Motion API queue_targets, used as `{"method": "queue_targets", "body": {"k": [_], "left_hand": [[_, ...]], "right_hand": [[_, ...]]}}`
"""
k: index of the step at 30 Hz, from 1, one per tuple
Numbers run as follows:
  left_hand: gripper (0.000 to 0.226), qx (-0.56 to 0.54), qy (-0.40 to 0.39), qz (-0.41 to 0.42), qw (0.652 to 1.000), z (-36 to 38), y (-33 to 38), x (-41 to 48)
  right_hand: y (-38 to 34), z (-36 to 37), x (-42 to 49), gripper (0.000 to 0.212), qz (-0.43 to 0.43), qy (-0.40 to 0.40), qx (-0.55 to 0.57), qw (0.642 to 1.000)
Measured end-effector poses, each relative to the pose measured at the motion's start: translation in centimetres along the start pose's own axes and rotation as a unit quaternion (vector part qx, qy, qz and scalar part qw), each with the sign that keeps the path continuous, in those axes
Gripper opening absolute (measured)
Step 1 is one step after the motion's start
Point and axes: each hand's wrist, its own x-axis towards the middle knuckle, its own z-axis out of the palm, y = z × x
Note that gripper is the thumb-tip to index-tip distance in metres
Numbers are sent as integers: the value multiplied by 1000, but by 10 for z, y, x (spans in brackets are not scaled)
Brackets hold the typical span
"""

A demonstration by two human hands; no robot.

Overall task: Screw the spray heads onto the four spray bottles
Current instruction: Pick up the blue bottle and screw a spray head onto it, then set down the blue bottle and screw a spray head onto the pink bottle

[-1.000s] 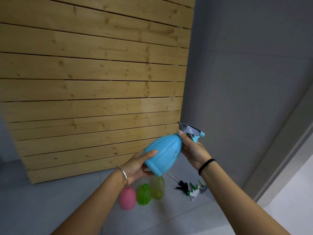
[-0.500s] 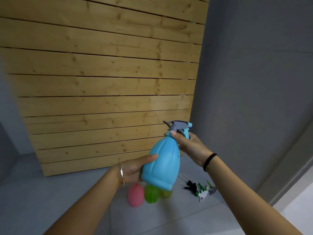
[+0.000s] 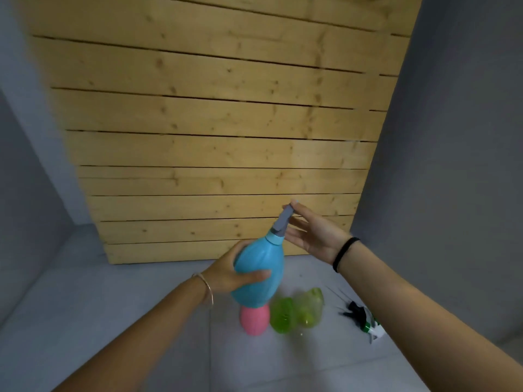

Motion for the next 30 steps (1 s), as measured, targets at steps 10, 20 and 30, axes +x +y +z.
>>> {"method": "queue_targets", "body": {"k": [10,20,30], "left_hand": [[25,33,93,-56,994,-36,-62,24],[22,26,129,-111,985,-45,-137,48],[24,-25,162,-187,969,-26,-215,61]], "right_hand": [[92,32,79,32,11,-91,-170,981],[145,28,139,33,-4,-86,-254,963],[207,-66,166,49,88,-59,-447,888]]}}
